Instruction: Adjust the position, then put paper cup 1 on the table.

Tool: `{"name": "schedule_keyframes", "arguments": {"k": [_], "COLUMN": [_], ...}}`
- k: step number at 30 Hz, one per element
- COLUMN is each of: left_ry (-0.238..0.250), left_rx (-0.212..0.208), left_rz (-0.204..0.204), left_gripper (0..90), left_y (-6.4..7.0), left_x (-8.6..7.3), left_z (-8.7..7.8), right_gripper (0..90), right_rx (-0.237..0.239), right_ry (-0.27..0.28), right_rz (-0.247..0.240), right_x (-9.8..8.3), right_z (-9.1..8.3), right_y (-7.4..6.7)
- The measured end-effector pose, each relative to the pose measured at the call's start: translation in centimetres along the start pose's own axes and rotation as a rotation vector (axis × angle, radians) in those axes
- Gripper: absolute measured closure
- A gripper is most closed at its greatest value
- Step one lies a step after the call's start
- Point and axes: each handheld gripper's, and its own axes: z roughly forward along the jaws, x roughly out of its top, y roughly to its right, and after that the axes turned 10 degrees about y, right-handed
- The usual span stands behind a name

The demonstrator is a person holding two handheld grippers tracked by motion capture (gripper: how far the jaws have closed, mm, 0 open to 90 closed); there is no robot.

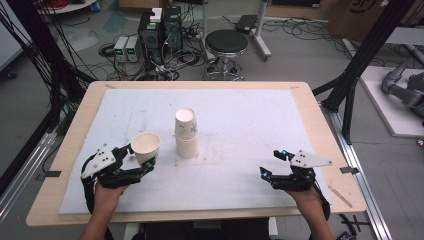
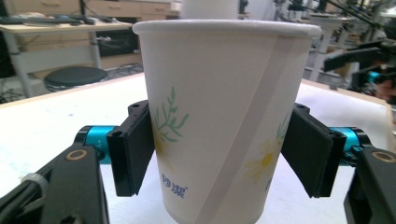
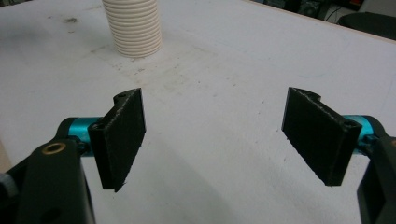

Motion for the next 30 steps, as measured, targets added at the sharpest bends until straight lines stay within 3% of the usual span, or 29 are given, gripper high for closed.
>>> {"name": "schedule_keyframes", "arguments": {"k": [8,21,30], "left_ry": [0.012,0.007,0.009], "left_rx": [0.039,0.054,0.077], "left_rz": [0.004,-0.001,-0.025], "left_gripper": [29.9,29.8,29.9], "left_y": [-0.4,-0.8,-2.2], "left_x": [0.0,-0.1,-0.6], "left_z": [-0.5,-0.8,-0.9], "right_gripper": [22.2,23.4,23.3], "right_rx": [-0.016,-0.024,-0.015], "right_ry": [0.008,0.032,0.019], "right_rz": [0.010,0.005,0.010], "right_x": [-0.1,0.1,-0.1], "right_z": [-0.2,-1.0,-0.7], "right_y": [0.1,0.0,0.0]}}
